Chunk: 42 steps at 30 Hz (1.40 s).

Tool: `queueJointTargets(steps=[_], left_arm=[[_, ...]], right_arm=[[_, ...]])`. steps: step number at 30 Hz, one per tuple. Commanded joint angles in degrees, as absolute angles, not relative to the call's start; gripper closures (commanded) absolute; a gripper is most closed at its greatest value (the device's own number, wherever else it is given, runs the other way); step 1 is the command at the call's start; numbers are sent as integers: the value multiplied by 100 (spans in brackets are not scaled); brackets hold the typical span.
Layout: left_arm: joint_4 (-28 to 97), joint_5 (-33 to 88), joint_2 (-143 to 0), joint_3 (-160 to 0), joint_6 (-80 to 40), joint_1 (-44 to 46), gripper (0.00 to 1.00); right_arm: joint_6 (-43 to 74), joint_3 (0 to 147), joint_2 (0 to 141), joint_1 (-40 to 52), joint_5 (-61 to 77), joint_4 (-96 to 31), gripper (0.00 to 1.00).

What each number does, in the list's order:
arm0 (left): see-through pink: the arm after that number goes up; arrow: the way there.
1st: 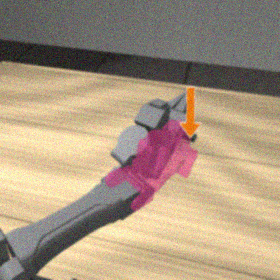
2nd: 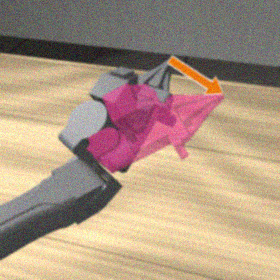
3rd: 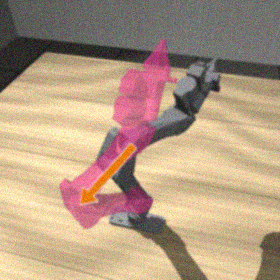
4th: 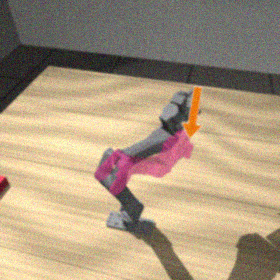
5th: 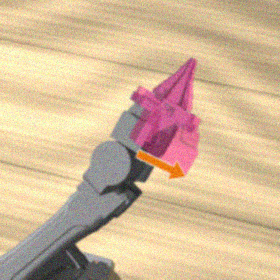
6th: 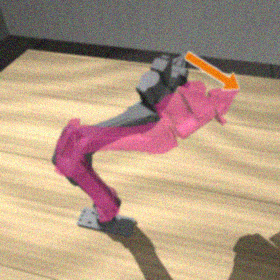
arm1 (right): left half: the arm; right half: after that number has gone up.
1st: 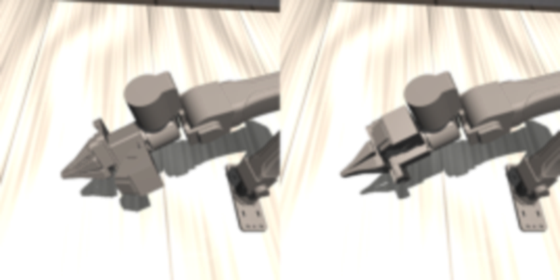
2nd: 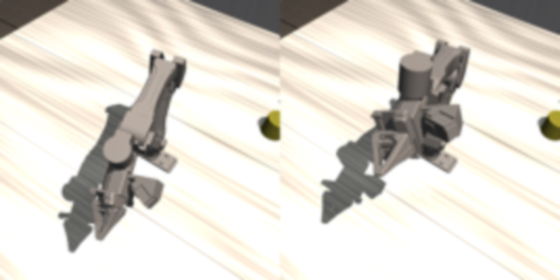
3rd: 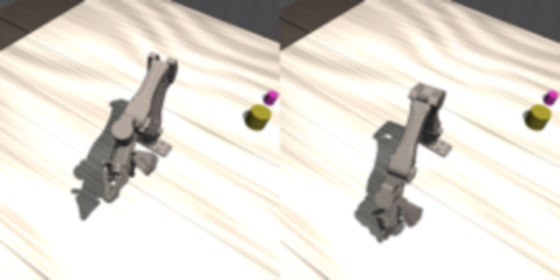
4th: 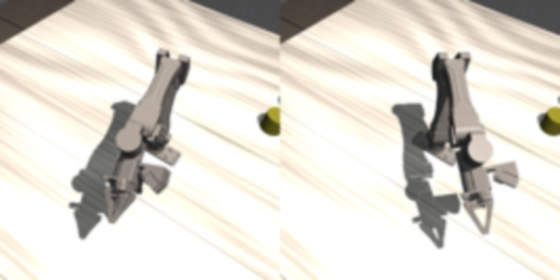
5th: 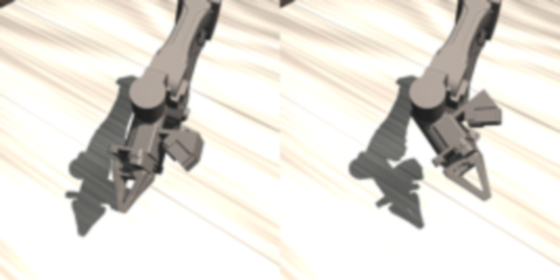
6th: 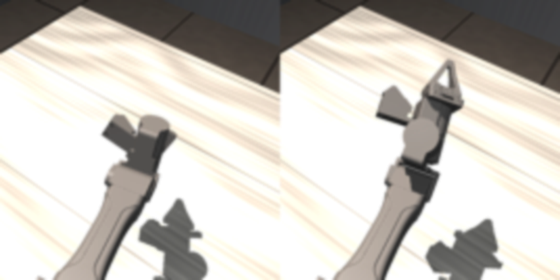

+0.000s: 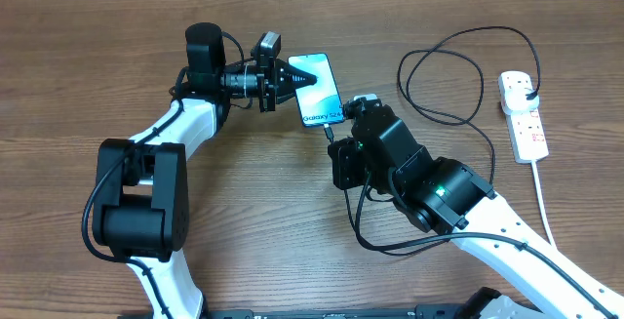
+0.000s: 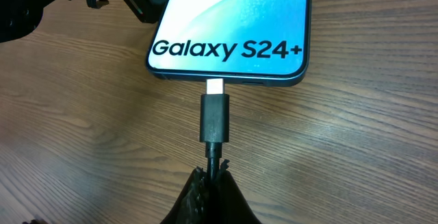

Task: Plug charger to phone and switch on socket
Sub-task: 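Align the USB-C plug under the phone port with the right gripper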

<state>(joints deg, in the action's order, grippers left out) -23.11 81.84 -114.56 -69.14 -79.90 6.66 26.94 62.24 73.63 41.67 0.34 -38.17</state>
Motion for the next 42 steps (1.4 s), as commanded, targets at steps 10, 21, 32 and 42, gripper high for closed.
queueJointTargets(steps=[10, 21, 32, 42], left_arm=[[-2342, 8296, -11476, -7057, -7999, 650, 96], [-2340, 8211, -11476, -7057, -8189, 652, 96], [-2340, 8211, -11476, -7057, -8294, 652, 96], [-2342, 8014, -11476, -7057, -7338, 725, 96]], right_arm=[[2657, 6222, 7369, 4185, -38, -3782, 96], [2657, 6222, 7369, 4185, -38, -3774, 96], [2655, 6222, 7518, 4185, -40, -3774, 96], [2508, 6267, 7511, 4206, -30, -4018, 96]])
